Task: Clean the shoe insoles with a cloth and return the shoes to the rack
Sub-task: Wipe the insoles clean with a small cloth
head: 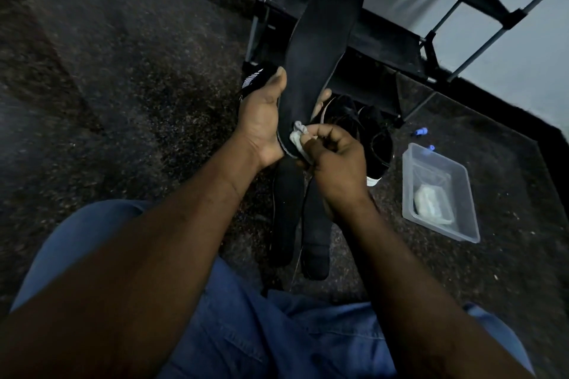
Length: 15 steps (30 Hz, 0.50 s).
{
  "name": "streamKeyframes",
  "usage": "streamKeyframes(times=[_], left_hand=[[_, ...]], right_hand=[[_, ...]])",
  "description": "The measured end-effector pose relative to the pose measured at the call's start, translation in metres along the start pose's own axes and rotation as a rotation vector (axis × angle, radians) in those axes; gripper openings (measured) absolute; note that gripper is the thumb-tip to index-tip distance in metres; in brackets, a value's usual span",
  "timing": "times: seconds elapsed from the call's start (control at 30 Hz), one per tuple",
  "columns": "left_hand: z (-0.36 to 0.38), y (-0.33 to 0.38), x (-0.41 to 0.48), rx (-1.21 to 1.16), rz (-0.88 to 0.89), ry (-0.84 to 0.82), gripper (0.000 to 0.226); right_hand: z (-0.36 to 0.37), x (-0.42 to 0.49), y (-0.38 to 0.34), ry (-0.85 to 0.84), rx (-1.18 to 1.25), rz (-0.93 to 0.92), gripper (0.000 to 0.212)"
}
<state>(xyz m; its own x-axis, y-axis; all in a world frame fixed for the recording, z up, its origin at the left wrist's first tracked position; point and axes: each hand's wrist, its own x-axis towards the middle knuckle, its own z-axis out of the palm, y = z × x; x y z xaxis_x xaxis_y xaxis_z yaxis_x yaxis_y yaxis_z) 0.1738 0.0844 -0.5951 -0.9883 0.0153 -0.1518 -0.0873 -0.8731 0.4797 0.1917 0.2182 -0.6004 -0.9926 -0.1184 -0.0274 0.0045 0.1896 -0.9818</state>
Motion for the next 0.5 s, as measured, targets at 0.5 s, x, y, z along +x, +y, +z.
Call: streamKeyframes(times=[0.5], left_hand=[[0.002,-0.009,-0.001,0.094,-0.016,-0.110,0.075]], right_hand=[[0.023,-0.015,-0.010,0.226,-0.374,-0.442,0.013]])
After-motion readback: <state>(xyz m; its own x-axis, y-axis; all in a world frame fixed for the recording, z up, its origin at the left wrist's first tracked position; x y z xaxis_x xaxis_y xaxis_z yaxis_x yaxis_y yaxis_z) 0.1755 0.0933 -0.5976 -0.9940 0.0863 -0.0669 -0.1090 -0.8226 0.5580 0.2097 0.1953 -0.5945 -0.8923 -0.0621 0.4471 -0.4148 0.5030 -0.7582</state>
